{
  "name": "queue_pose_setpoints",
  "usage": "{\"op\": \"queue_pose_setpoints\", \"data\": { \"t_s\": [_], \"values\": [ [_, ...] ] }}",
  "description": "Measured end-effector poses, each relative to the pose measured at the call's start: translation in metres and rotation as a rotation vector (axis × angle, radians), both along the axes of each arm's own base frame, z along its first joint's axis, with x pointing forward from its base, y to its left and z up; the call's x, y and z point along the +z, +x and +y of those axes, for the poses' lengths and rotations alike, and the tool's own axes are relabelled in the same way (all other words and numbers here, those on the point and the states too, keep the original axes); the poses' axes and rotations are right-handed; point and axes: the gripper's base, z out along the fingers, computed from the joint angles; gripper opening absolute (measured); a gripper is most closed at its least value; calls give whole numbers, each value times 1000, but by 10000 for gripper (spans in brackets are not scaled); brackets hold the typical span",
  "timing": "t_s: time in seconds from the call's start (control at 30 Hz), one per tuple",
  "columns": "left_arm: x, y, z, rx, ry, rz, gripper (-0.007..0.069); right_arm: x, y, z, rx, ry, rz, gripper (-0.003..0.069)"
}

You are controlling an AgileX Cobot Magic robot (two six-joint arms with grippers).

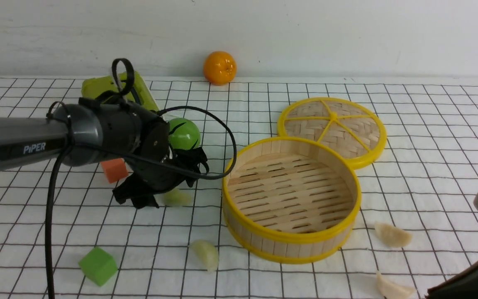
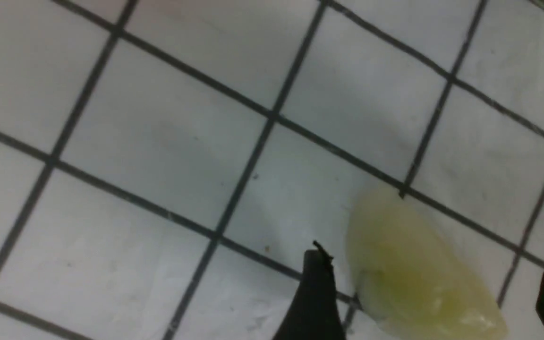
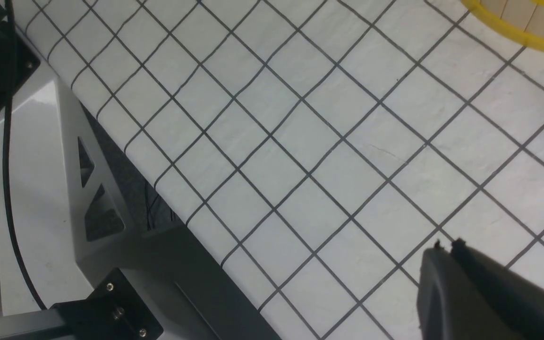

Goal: Put the dumplings into the steamer on the table with the white tablecloth.
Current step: 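Reach for and grasp a dumpling on the table with the left gripper, then place the dumpling into the bamboo steamer basket with the left gripper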

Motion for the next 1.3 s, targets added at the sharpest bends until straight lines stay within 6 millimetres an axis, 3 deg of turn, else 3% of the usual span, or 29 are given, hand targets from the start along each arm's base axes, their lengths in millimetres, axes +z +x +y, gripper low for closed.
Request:
{"op": "queue_pose_setpoints", "data": {
  "t_s": [0.2,0.43,0.57,0.73,0.83,0.93,1.03,1.1,1.13,1.27,1.3],
  "values": [
    [-7,1,1,28,5,9,512,0,0,0,-2,1,-3,16],
    [-8,2,1,19,19,17,255,0,1,0,-4,1,-6,20],
    [-5,2,1,-30,53,21,243,0,1,0,-4,1,-6,20],
    [17,5,2,-159,157,34,232,0,1,0,-4,1,-6,24],
    [70,14,-5,-276,176,-38,232,0,1,0,-5,2,-7,29],
    [103,13,-16,-358,162,-74,227,0,1,0,-7,2,-10,30],
    [142,-2,-56,-560,155,-127,227,1,1,1,-13,19,-8,30],
    [149,-7,-69,-608,147,-144,227,2,0,2,-19,32,5,32],
    [153,-15,-90,-666,136,-161,227,3,-2,2,-24,49,25,33],
    [142,-27,-136,-771,121,-157,227,13,-20,2,-12,106,43,34],
    [141,-26,-137,-772,122,-156,227,13,-21,2,-13,107,40,34]
  ]
}}
